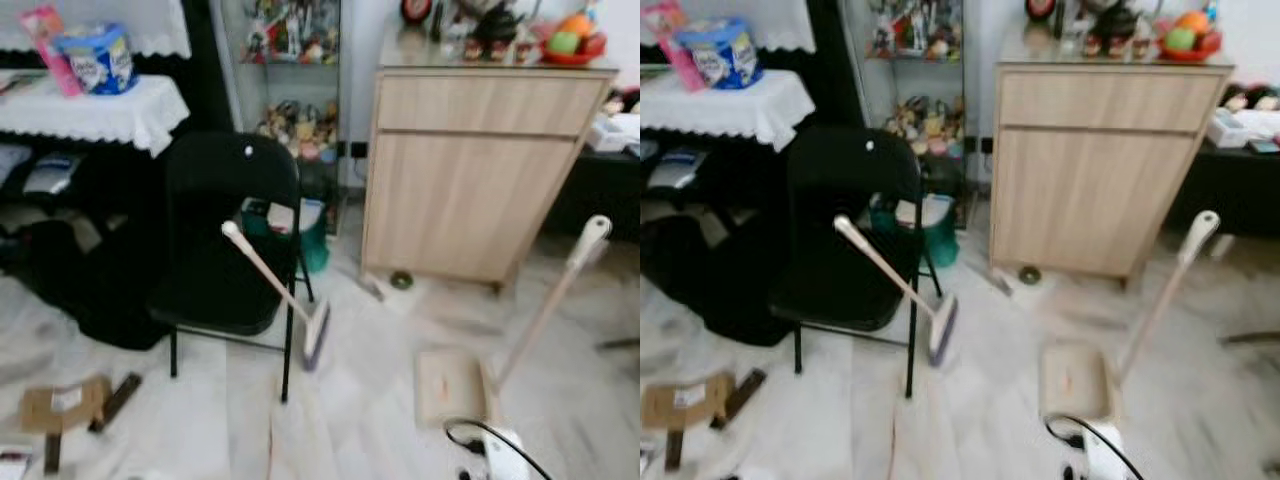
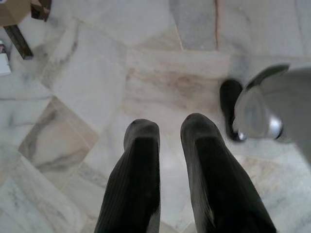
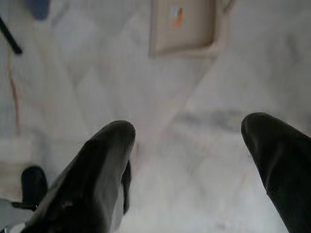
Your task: Sweep floor
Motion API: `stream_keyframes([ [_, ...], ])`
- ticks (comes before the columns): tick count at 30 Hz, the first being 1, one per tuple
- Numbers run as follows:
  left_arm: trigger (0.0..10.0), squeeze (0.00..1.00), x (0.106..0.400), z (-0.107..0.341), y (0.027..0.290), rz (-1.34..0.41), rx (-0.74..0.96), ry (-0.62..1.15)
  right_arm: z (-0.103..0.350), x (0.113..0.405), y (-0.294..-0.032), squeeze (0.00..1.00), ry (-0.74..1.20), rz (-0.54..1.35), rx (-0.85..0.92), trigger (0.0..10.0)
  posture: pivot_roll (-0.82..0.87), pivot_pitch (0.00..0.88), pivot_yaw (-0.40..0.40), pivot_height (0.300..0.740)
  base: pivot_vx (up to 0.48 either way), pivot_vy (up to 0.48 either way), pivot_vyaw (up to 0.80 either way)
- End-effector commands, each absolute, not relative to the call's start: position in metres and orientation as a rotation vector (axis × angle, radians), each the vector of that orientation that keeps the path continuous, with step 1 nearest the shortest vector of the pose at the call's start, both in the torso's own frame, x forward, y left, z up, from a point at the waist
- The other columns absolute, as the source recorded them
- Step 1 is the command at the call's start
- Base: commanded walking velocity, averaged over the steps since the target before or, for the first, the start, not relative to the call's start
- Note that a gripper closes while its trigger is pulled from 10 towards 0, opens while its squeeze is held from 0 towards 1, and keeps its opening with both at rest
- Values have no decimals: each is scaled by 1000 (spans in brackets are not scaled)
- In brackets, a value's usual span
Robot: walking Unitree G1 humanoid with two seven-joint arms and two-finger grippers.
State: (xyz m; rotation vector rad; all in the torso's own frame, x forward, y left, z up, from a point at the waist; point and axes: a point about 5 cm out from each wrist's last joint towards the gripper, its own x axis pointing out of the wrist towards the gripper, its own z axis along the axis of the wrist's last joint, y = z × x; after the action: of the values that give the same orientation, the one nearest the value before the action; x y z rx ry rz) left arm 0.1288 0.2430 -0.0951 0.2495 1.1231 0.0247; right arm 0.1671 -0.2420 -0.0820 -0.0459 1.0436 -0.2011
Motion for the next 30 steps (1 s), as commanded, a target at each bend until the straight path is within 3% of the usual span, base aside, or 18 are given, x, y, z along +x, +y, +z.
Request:
stream_keyframes([
  [1,10000,0,192,-72,219,174,-141,822,-78,198,-165,0,895,18,82,10000,17,64,-21,740,285,0,0],
  [10,10000,0,192,-72,219,173,-142,823,-78,198,-167,0,895,1,91,10000,16,67,-20,740,284,0,0],
  [18,10000,0,191,-72,219,174,-140,823,-78,198,-167,0,890,2,93,10000,18,66,-21,740,283,0,-550],
  [30,10000,0,191,-72,222,196,-137,820,-77,200,-167,0,887,7,87,10000,18,63,-20,740,0,0,0],
])
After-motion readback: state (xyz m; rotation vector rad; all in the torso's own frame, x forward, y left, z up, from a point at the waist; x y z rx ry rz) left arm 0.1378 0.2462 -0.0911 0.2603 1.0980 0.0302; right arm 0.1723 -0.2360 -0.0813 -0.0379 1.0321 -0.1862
